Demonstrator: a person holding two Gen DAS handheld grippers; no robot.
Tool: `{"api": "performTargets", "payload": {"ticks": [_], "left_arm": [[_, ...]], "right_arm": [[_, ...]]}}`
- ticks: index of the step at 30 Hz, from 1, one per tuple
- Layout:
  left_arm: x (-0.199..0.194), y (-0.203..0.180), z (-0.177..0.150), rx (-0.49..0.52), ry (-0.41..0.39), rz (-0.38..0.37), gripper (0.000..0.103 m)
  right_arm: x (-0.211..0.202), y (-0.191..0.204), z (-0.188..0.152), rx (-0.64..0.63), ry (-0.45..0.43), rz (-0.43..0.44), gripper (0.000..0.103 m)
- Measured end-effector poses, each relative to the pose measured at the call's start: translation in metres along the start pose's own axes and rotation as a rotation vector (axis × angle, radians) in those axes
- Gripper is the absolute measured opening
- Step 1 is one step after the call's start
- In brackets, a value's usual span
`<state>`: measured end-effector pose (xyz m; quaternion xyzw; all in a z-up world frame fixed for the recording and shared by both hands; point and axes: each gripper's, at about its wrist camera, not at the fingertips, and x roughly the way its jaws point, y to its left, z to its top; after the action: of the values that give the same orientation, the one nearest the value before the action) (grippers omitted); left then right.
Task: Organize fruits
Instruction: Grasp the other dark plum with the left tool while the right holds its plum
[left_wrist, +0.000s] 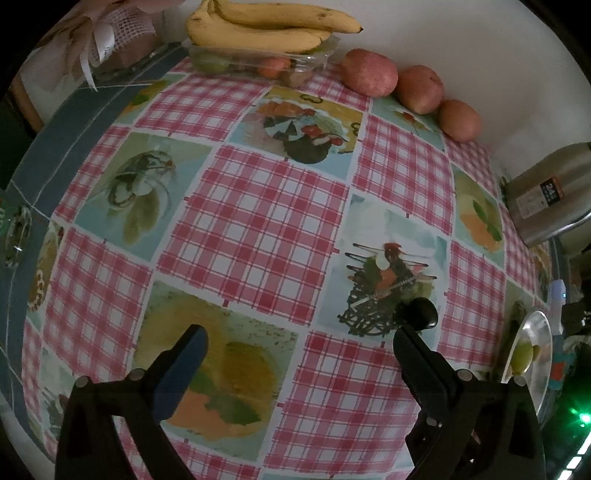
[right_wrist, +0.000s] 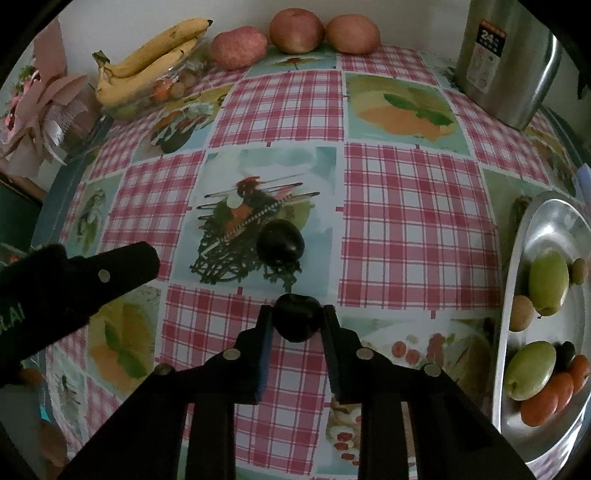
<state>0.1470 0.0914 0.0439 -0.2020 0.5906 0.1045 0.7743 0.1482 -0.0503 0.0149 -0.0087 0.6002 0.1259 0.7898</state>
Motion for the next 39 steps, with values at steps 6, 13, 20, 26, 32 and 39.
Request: {"api": "performTargets", "payload": {"ticks": [6,13,20,26,32,39], "left_arm": [[0.004,-0.01,-0.001,0.014,0.004,-0.017,0.101],[0.014,-0.03,-0.003,0.026,0.009,-0.07,0.093],[0.024,-0.061,-0.01,0.087,0.008,-0.125,0.086],[0.029,-0.08,-0.015,0.147,-0.011,-0.134,0.079],[0.035,-0.09,-0.013,0.167,-0.036,-0.136,0.059],[0.038,-0.093,-0.011,0.174,-0.057,-0.129,0.042]], "right_arm": [[-0.009,-0.01,-0.001,0.024,-0.013,0.024,0.026],[-0.017,-0.038,-0.001,0.084,-0.026,0.034,0.026],[-0.031,-0.074,0.0,0.182,-0.056,0.074,0.026],[-0.036,-0.089,-0.003,0.217,-0.056,0.089,0.026],[-0.036,-0.09,-0.004,0.225,-0.052,0.098,0.026],[-0.039,-0.091,-0.004,0.223,-0.057,0.105,0.026]]}}
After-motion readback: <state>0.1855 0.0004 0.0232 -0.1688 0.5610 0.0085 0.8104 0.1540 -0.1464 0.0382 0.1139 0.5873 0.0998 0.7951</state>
